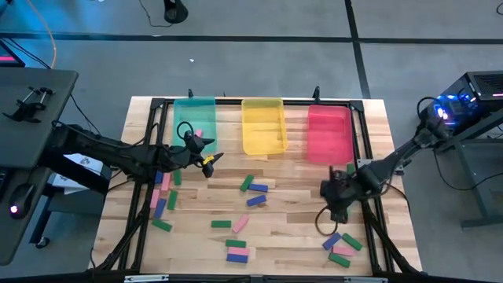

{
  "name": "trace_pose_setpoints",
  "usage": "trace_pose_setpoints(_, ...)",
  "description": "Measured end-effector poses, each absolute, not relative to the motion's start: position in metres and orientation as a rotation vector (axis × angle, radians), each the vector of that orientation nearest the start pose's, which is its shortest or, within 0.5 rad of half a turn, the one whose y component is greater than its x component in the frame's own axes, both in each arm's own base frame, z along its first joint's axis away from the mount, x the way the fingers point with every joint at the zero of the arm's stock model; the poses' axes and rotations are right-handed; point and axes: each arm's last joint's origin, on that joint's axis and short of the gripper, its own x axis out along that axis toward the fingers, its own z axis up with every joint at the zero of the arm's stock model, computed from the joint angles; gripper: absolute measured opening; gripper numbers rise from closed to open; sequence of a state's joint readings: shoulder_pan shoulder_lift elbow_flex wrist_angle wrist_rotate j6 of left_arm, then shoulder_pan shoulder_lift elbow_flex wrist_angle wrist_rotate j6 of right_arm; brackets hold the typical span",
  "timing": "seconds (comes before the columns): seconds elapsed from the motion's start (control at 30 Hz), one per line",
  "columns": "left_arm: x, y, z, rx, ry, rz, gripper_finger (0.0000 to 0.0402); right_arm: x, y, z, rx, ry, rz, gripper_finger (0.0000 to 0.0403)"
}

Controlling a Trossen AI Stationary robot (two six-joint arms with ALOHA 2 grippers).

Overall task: Sort blocks
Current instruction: Put the blue wooden block into the red bin

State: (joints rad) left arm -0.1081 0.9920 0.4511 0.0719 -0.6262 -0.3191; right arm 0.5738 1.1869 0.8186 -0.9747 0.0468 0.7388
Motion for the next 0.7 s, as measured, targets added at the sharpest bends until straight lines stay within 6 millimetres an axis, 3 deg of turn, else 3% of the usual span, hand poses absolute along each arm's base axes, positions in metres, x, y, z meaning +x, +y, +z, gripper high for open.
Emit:
trace_pose_setpoints(0.13,0.199,-0.004,0.209,-0.129,0.358,0.571,0.0302,0.174,0.106,0.203,-0.122,1.443,0.096,0.0209)
trace_pose_setpoints(0.23,0.199,-0.005,0.208,-0.129,0.359,0.569,0.0302,0.18,0.102,0.191,-0.216,1.523,0.113,0.0209)
trace_pose_setpoints(0.4,0.198,-0.008,0.208,-0.125,0.361,0.554,0.0302,0.175,0.095,0.189,-0.135,1.647,0.047,0.0208)
trace_pose_setpoints(0.6,0.198,-0.012,0.208,-0.122,0.362,0.534,0.0302,0.158,0.102,0.197,0.052,1.729,-0.017,0.0208)
trace_pose_setpoints(0.7,0.198,-0.013,0.209,-0.12,0.362,0.528,0.0302,0.154,0.111,0.197,-0.051,1.698,0.071,0.0208)
